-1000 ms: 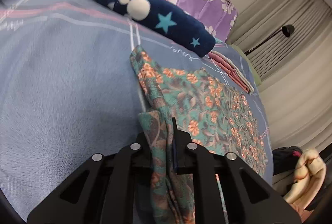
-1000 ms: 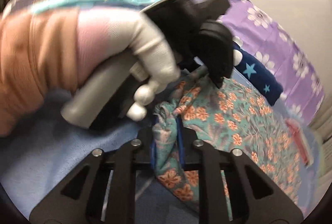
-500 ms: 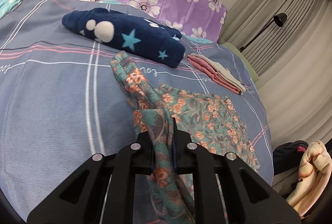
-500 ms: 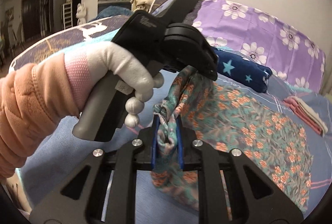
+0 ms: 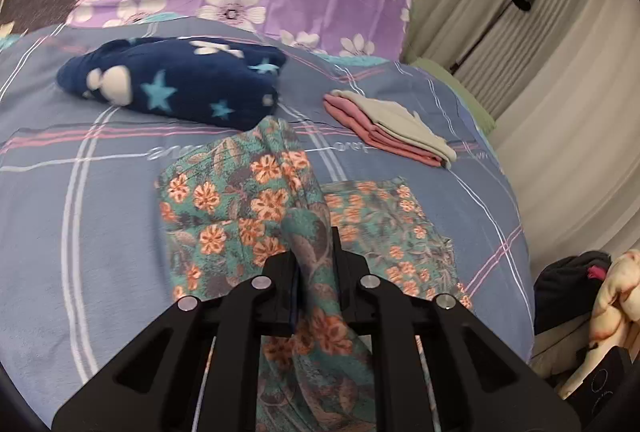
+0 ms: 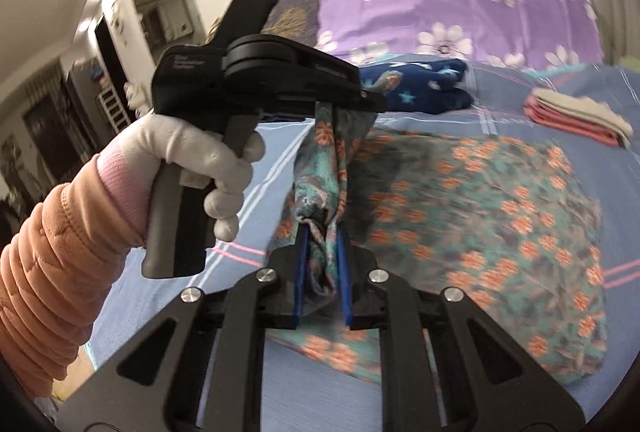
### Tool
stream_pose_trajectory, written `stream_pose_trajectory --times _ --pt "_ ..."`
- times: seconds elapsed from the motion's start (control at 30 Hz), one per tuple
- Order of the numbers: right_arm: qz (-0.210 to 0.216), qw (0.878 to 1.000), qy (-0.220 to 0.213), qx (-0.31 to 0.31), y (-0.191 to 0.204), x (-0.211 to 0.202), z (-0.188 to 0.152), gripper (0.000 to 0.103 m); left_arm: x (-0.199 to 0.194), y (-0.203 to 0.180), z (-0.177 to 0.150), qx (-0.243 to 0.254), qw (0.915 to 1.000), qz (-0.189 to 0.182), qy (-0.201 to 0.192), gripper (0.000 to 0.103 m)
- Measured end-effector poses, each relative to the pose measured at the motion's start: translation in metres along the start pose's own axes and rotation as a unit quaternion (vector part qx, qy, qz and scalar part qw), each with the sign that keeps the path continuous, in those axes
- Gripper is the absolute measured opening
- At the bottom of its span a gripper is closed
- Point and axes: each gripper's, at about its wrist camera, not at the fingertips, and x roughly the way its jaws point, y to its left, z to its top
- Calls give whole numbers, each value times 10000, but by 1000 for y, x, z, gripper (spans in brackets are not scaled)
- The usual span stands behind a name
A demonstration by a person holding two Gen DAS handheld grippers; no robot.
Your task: Fold small clothes
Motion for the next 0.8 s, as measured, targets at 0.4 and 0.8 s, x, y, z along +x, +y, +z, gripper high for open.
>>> stream_pose_trajectory --times 0.4,0.8 --pt "-292 9932 -232 1106 -109 -45 -27 12 82 -106 9 601 9973 30 428 12" --pt "-176 9782 -171 2061 -176 -63 -59 11 148 -154 -1 973 9906 302 912 12"
